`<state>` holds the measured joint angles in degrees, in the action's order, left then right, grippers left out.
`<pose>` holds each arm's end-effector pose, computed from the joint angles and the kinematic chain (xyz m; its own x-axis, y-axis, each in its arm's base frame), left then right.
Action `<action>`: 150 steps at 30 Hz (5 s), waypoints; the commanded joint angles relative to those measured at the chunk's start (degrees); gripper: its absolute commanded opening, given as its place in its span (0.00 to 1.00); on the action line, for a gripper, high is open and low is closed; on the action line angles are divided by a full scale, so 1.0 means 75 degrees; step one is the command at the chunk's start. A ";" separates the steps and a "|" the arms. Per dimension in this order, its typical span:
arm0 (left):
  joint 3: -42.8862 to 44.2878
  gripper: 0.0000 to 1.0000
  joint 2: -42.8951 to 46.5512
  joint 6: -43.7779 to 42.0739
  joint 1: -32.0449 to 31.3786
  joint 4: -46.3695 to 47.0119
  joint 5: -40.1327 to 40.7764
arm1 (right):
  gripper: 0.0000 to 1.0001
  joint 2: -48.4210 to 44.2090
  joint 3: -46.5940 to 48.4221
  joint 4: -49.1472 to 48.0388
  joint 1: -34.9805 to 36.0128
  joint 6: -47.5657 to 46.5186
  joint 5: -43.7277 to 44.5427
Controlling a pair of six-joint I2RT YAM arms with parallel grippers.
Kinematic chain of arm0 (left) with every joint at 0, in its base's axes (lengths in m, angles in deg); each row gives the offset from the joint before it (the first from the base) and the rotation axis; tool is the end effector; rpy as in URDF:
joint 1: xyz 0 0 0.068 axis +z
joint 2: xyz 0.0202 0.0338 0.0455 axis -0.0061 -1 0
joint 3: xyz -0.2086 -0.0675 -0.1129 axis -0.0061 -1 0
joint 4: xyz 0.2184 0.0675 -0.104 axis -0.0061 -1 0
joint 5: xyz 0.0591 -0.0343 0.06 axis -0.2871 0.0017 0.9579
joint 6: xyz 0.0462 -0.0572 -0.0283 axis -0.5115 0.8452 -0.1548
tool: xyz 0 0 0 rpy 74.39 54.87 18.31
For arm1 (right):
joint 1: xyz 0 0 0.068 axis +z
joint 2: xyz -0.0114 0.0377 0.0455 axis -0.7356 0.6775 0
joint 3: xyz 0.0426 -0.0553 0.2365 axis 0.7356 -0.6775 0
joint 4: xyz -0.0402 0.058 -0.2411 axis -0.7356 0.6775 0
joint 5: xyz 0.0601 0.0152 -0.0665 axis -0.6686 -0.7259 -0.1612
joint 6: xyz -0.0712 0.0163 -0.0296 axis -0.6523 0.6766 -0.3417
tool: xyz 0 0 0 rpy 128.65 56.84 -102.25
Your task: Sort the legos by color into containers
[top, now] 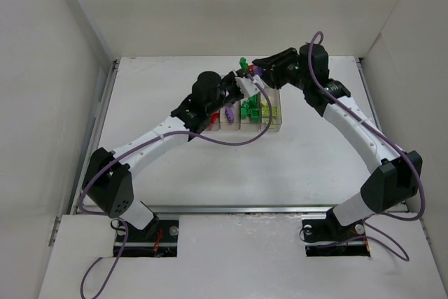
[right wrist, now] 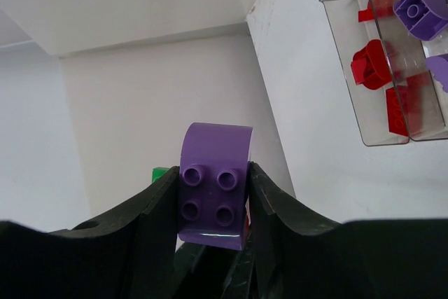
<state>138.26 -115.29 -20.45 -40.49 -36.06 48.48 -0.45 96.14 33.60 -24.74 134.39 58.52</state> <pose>0.2873 -0.2620 0.3481 0.5305 0.3880 -0.7537 0.5500 0.5190 0.6543 0.3435 0.1575 0.3501 -0.5845 0.8069 -0.0855 0.1951 0.2420 0.9505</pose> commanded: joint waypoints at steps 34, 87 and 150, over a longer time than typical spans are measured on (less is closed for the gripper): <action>0.3687 0.79 -0.0425 0.5854 0.2728 -0.5101 -0.6901 | 0.00 -0.0637 0.0441 -0.0420 0.1156 -0.6843 0.1834; 0.2635 0.60 -0.0696 0.4180 0.2844 -0.6755 -0.3433 | 0.00 0.2525 0.1459 0.2310 0.0571 -0.7264 0.2572; 0.0994 0.70 0.0933 0.4250 0.2844 -0.6462 -0.2530 | 0.36 0.5210 0.4179 0.4209 0.2294 -0.6774 0.2925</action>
<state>145.95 -111.35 11.27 -19.14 -86.24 29.79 40.18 126.54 65.18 -7.65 81.71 76.77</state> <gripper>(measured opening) 0.698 0.358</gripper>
